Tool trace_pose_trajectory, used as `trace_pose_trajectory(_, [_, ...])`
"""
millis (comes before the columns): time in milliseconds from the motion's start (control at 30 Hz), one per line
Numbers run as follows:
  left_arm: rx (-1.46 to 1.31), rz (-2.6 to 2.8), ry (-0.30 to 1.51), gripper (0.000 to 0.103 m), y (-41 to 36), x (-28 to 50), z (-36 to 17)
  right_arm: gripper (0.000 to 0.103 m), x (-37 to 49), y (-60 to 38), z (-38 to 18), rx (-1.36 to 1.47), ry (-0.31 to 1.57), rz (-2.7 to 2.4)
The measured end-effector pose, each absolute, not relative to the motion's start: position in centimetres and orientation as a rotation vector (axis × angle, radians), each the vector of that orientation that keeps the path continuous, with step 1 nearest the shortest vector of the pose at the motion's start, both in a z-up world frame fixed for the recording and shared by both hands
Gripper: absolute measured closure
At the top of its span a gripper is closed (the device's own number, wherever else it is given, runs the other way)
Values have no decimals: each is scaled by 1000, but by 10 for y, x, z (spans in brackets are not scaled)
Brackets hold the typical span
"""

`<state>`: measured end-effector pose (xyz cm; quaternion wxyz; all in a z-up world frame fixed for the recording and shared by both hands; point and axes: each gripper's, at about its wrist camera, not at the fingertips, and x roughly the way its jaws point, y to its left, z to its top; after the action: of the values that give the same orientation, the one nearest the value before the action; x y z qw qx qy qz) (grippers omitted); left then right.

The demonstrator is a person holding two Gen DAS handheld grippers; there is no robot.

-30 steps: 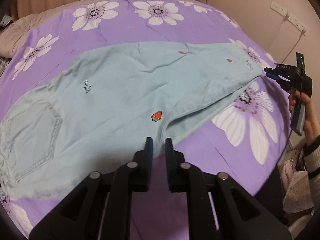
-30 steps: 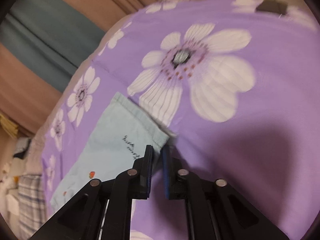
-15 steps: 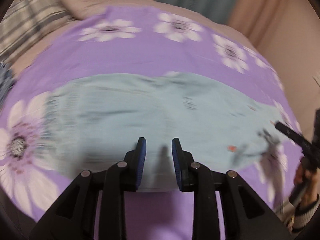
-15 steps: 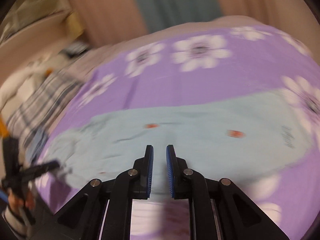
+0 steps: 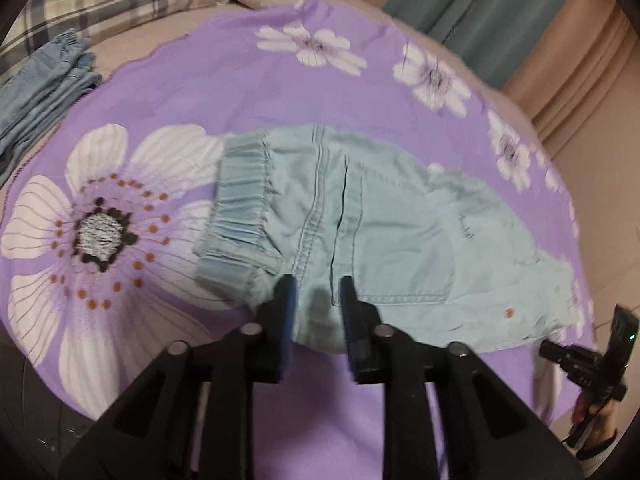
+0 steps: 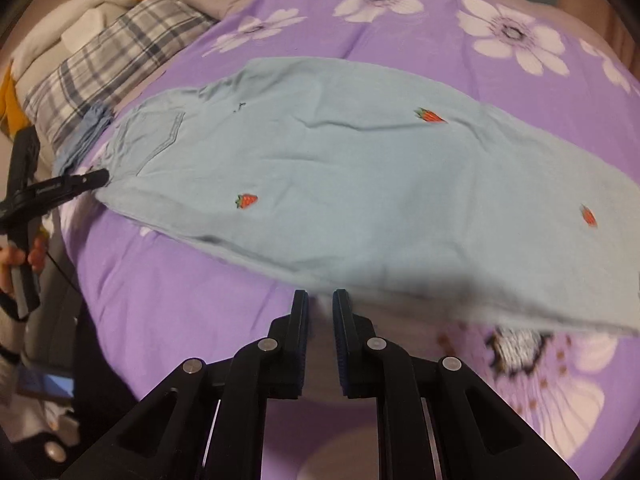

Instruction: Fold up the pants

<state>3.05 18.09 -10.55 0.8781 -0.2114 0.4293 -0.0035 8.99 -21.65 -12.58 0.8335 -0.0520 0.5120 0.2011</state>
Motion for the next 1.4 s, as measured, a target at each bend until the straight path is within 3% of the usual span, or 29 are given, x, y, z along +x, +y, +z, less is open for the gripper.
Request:
trace_pose_trajectory(100, [-530,-2,836,49,196,14,-93,88,83,-221,-116,-65,1038,417])
trace_pose_trajectory(433, [-835,-8,828,51,233,5,-117,88,81,-187,-113,45,960,506])
trace_pose_trajectory(533, [-852,15,852,62,228,22,-128,88,77,-180,-110,64,956,540])
trace_pose_trajectory(600, [-876,43,855,88,228,29,-131,88,76,-176,-110,69,960,550])
trace_pose_trajectory(867, [-719,123,777,90,221,35,-104,88,78,-175,-111,44,975,520])
trace_pose_trajectory(1000, [-616,144,871,85,216,29,-118,88,91,-179,-103,64,941,504])
trace_pose_trajectory(1100, [-619,180,871,66,225,20,-123,79,107,-180,-112,80,937,478])
trace_pose_trajectory(1200, [-604,269,853,69,244,10,-115,78,116,-175,-139,51,1056,424])
trace_pose_trajectory(1333, [-550,244,798,69,242,9,-90,74,100,-170,-137,-25,1058,475])
trace_pose_trajectory(1400, [-505,188,774,64,226,17,-80,74,98,-174,-131,3,1083,501])
